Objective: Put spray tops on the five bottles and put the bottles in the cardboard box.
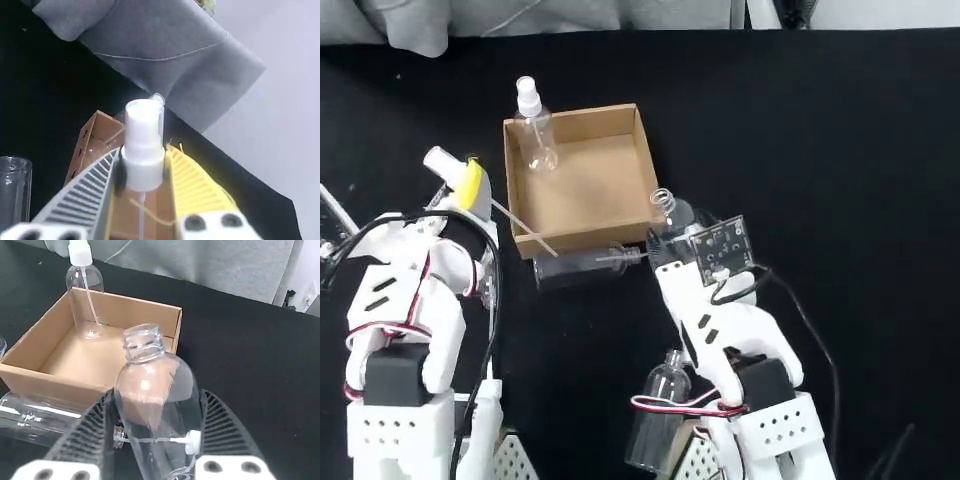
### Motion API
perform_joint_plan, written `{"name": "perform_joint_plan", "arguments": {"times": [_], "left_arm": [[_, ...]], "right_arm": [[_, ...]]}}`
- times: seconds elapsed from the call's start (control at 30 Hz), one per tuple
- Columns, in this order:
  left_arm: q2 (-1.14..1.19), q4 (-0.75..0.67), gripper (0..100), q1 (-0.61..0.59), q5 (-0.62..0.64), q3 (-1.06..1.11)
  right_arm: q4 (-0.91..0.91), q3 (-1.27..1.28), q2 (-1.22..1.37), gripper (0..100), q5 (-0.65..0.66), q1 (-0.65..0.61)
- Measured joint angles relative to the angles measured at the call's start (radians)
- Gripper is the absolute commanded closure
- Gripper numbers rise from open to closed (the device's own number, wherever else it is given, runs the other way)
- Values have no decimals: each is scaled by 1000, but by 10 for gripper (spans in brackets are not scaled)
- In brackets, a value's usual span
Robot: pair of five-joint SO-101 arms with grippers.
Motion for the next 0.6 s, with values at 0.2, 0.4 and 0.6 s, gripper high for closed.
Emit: {"name": "perform_joint_plan", "arguments": {"times": [0.2, 0.4, 0.6], "left_arm": [[0, 0, 972, -2, 2, 0], [0, 0, 972, -51, 132, 0], [0, 0, 971, -95, 207, 0]], "right_arm": [[0, 26, 0, 900, 58, -35], [0, 46, 0, 900, 91, -68], [0, 46, 0, 900, 94, -74]]}}
